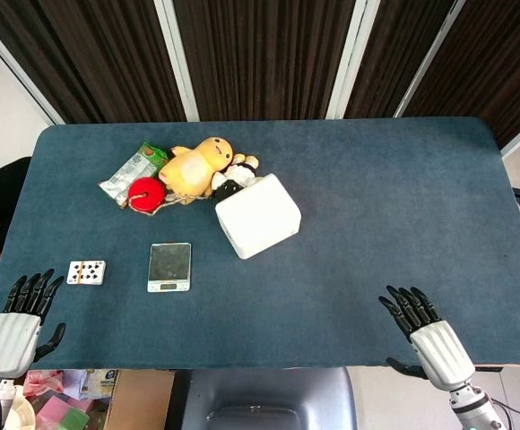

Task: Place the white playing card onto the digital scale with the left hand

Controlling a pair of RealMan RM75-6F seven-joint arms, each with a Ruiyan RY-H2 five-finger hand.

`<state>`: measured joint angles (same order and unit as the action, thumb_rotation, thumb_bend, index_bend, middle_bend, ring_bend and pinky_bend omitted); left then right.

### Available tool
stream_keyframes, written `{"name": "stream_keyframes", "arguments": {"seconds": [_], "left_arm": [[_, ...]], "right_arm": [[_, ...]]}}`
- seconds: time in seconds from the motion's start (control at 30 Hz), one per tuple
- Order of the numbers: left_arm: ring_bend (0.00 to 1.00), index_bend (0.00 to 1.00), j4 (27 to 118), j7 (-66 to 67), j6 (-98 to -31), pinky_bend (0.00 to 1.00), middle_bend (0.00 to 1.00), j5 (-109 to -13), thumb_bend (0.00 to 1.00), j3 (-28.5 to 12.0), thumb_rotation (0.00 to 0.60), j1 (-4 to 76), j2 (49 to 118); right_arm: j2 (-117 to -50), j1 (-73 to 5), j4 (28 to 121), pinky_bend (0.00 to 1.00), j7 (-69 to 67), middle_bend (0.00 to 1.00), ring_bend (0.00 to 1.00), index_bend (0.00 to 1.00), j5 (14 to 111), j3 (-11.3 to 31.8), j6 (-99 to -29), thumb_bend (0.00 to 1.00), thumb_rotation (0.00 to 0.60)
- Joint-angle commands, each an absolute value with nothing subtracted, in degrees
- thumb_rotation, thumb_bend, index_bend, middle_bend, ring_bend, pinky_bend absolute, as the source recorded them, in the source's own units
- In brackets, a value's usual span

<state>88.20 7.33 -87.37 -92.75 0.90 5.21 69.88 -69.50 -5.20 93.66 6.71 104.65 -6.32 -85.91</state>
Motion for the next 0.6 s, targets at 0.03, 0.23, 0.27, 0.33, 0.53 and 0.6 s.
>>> {"name": "stream_keyframes", "arguments": {"seconds": [0.03,0.23,0.27,0.33,0.53,0.6], "left_arm": [[0.0,0.03,88.34,7.02,-87.17,0.0,0.0,-92.8,0.38,1.03,0.6,5.26,69.91],[0.0,0.11,87.05,1.49,-80.99,0.0,0.0,-92.94,0.38,2.89,0.6,7.52,71.77],[0.0,0.14,85.9,0.94,-79.93,0.0,0.0,-92.63,0.38,2.73,0.6,8.09,72.88],[0.0,0.19,83.08,0.15,-78.45,0.0,0.0,-92.72,0.38,2.17,0.6,9.42,75.24],[0.0,0.29,77.11,0.34,-73.88,0.0,0.0,-91.72,0.39,0.07,0.6,13.53,81.76],[0.0,0.32,76.94,0.39,-71.71,0.0,0.0,-91.14,0.43,0.05,0.6,14.66,82.64]], "right_arm": [[-69.4,-5.15,93.71,0.0,6.64,0.0,0.0,0.0,104.71,-6.38,-85.99,0.11,0.6],[-68.87,-5.18,93.79,0.0,5.8,0.0,0.0,0.0,105.77,-7.03,-86.14,0.11,0.6],[-68.87,-5.29,93.72,0.0,5.71,0.0,0.0,0.0,105.88,-7.12,-85.92,0.11,0.6],[-68.8,-5.55,93.69,0.0,5.44,0.0,0.0,0.0,105.91,-7.28,-85.33,0.11,0.6],[-68.79,-6.05,93.83,0.0,5.29,0.0,0.0,0.0,105.77,-7.32,-84.3,0.11,0.6],[-68.99,-6.02,93.81,0.0,5.64,0.0,0.0,0.0,105.53,-7.25,-84.13,0.11,0.6]]}}
